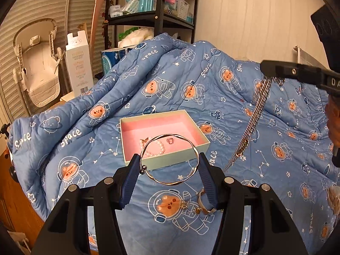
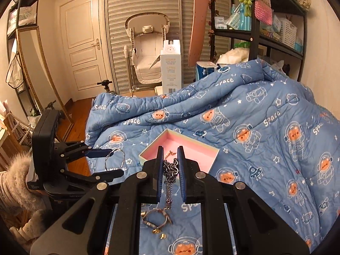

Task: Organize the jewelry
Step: 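Carry the bangle and chain into the box and open both grippers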

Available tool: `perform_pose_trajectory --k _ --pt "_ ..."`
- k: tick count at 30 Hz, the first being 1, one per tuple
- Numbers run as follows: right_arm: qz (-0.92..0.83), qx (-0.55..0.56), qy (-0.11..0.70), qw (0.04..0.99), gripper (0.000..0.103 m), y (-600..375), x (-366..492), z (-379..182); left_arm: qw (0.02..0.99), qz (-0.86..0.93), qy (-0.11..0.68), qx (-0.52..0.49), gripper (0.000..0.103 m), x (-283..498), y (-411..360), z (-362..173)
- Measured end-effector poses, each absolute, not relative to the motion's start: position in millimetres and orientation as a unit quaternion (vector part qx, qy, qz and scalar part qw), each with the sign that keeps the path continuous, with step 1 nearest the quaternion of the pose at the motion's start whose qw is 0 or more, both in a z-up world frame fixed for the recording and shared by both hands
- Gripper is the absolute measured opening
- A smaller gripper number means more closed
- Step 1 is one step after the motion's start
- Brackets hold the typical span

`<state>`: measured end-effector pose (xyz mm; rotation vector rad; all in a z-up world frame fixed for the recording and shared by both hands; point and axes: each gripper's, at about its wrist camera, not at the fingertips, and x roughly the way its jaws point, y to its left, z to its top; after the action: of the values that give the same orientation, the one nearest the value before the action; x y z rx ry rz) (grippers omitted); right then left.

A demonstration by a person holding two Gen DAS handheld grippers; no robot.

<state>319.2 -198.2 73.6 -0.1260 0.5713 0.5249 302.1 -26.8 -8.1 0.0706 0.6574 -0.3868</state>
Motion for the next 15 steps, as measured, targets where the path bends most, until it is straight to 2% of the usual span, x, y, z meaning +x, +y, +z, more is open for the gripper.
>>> perform_pose_trajectory --k 7,15 --pt "0.234 -0.086 0.269 0.931 0.013 -183 373 89 0.923 -0.185 0.334 0.035 0.054 345 -25 -6" --pt "0.192 -0.072 0.311 0.928 0.013 -178 431 45 0.913 -0.17 0.369 0.041 0.054 402 -28 -26"
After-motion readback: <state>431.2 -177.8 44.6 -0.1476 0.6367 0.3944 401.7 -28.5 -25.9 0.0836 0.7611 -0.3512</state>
